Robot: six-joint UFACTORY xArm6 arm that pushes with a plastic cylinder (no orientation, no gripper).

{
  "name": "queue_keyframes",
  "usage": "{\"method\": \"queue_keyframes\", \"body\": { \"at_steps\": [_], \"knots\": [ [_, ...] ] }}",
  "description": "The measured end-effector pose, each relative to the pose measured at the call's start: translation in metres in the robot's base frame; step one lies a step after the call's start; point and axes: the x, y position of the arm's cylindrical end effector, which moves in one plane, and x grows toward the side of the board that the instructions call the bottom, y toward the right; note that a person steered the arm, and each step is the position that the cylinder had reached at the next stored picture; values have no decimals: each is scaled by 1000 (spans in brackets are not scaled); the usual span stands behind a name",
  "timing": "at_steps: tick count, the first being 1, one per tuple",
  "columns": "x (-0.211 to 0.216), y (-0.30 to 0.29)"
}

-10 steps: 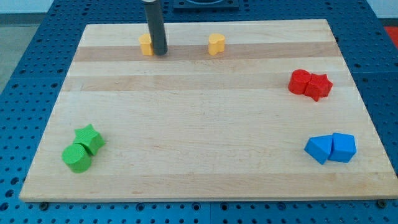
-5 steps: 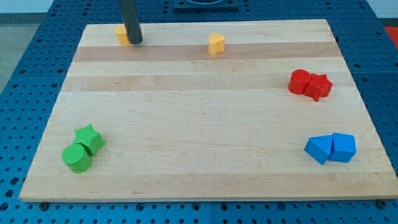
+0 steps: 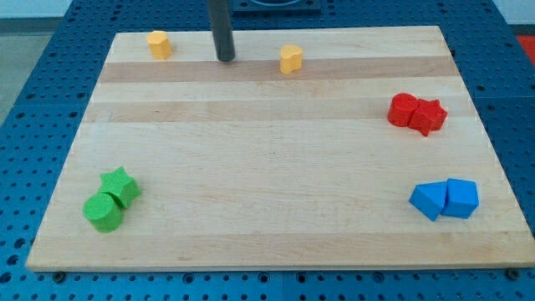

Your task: Push the yellow heart to the red circle

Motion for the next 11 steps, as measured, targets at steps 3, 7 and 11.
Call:
{"method": "queue_keyframes", "body": {
  "at_steps": [3,7,11],
  "knots": [
    [19,115],
    [174,139],
    [347,187]
  ]
}}
